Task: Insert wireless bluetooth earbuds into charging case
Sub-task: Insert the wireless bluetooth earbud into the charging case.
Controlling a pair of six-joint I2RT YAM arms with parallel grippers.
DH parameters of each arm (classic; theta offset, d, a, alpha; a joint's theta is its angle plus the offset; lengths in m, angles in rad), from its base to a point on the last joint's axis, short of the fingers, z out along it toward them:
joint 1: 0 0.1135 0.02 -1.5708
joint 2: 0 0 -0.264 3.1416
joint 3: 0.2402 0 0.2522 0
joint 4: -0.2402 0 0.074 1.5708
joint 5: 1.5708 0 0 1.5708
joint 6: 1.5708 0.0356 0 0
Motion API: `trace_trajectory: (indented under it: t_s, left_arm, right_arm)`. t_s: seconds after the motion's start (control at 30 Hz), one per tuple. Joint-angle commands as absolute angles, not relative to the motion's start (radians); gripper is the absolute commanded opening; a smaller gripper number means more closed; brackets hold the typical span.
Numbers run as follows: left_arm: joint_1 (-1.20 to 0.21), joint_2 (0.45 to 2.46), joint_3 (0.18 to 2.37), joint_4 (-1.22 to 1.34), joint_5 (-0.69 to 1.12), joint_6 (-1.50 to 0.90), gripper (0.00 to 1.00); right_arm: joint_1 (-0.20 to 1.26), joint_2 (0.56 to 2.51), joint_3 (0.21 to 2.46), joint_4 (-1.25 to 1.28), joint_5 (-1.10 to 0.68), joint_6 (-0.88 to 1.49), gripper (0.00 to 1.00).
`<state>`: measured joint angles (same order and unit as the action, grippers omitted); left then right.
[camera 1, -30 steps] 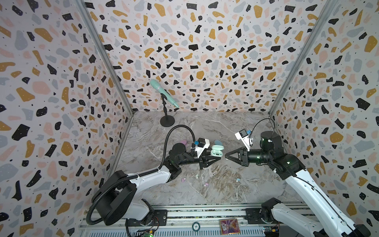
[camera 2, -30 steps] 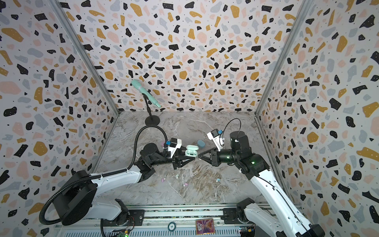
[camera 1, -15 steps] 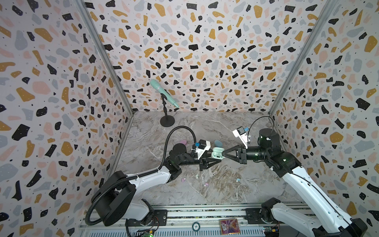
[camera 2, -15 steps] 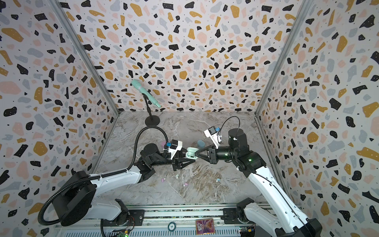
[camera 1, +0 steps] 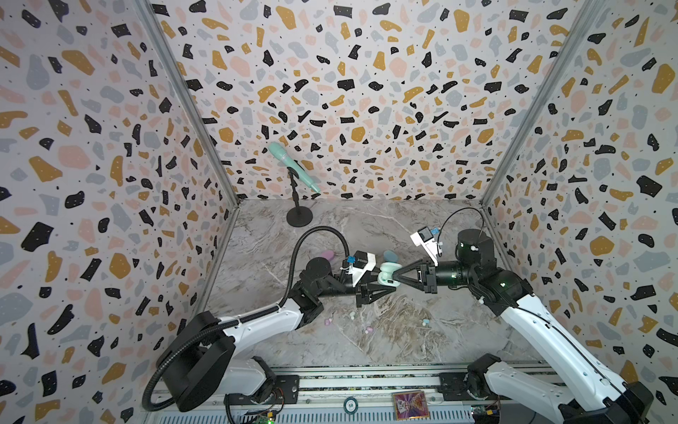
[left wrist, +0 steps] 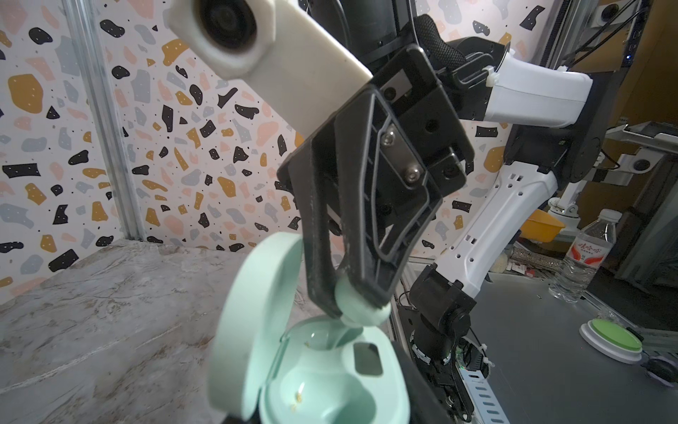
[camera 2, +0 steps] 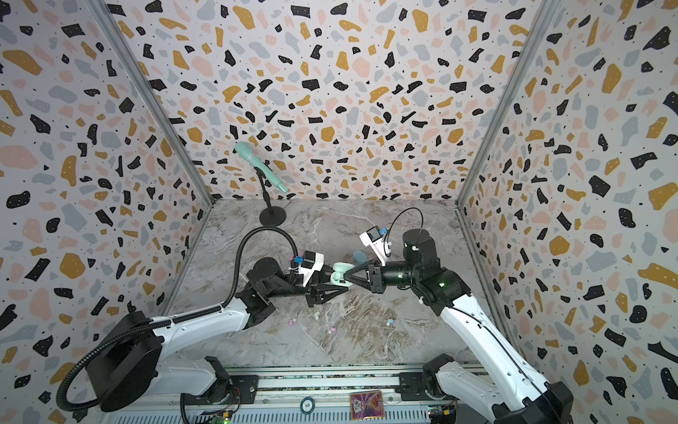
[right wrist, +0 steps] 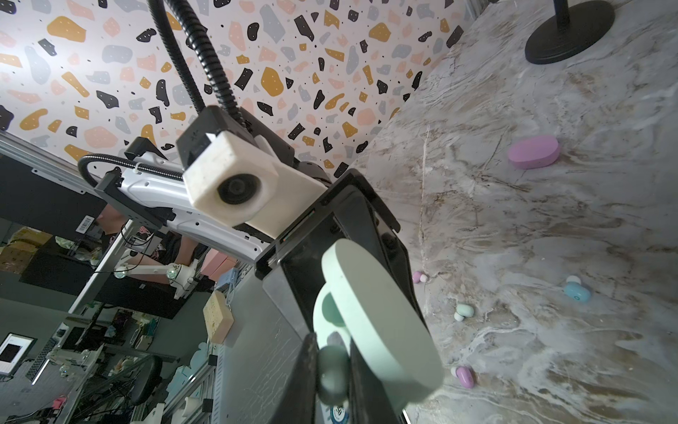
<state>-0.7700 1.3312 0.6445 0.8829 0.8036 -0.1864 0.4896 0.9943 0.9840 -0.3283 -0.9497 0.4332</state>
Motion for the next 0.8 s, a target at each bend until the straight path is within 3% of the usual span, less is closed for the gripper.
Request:
trace_trajectory:
  t_s: [0.0,0.77]
  left_arm:
    - [-0.779,1.297,0.665,0.919,0.832,-0.162,0.32]
    - [-0.786,1.266,0.651,0.916,0.837,-0.142,0.32]
  right_arm:
    - [0.495,0.996,0.977,-0.310,-0.955,0.436,0.04]
    - [0.473,0.996,0.942,-0.260,-0.967,0.536,0.04]
